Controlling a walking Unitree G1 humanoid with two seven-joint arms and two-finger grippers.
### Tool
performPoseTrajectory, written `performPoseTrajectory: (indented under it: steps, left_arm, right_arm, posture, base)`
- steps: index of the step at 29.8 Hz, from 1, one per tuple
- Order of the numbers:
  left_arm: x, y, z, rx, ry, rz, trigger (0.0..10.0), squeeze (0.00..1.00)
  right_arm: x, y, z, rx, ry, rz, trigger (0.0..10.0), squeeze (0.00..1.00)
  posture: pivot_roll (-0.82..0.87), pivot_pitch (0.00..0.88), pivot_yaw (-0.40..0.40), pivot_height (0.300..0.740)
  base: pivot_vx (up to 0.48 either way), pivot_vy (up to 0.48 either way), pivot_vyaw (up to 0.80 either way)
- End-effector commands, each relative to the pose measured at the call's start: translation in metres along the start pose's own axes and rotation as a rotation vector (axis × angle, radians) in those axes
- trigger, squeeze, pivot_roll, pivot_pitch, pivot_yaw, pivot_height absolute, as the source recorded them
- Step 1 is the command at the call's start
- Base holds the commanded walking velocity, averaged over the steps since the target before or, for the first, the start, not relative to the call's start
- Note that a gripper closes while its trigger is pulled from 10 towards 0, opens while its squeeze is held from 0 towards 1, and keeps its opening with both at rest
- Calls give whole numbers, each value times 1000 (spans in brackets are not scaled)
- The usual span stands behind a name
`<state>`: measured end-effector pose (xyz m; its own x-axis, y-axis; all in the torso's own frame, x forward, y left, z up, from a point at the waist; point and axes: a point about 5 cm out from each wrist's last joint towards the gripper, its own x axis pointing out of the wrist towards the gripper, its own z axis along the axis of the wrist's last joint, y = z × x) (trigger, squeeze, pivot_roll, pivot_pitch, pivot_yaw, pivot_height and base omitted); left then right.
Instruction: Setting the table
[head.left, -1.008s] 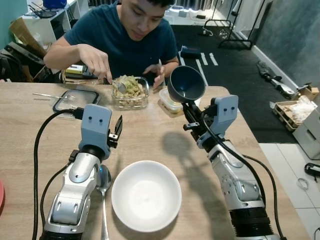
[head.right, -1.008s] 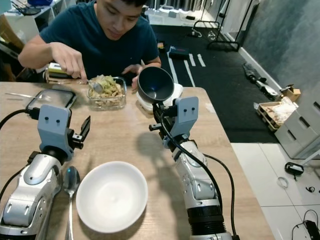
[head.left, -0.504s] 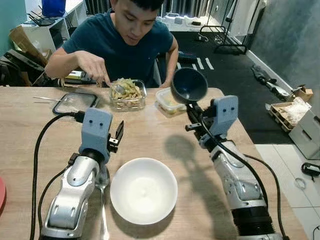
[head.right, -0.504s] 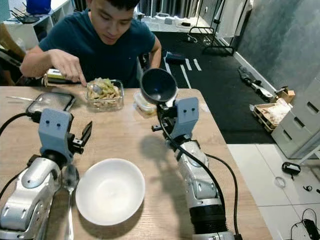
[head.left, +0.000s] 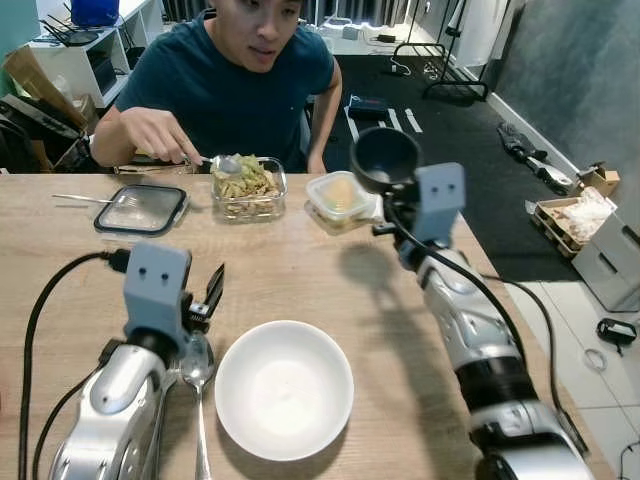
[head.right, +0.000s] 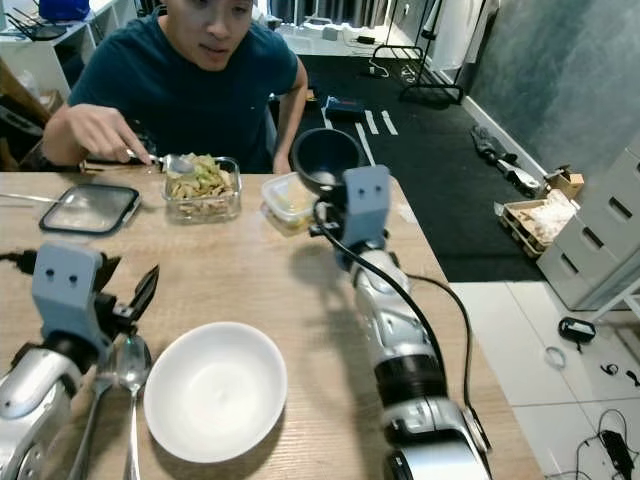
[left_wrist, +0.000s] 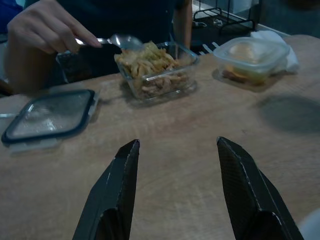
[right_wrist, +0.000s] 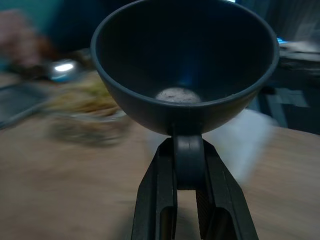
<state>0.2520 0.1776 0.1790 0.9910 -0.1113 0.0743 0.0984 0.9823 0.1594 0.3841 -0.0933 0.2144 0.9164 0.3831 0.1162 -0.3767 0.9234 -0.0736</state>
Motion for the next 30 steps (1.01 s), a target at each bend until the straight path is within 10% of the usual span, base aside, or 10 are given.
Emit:
performPoseTrajectory:
  steps: [1,10,29,30]
  left_arm:
    - [-4,-1,1,4,6,6,10000,0]
    - [-16,5,1,12,24,48,10000,0]
    - [-46,3,3,11,82,103,10000,0]
    - [-46,3,3,12,84,104,10000,0]
  right_arm:
    - [6,14,-4,1,21,80,10000,0]
    - [24,45,-11,-24,128,230,10000,0]
    - [20,22,-42,-33,280,138,10000,0]
    - [20,23,-43,-31,284,139,10000,525]
  posture:
    - [191,0,3,740]
    - [242,0,-27,740]
    - [309,72,-56,740]
    - [310,74,-54,740]
  base:
    - [0,0,0]
    - [0,0,0]
    - [0,0,0]
    - [0,0,0]
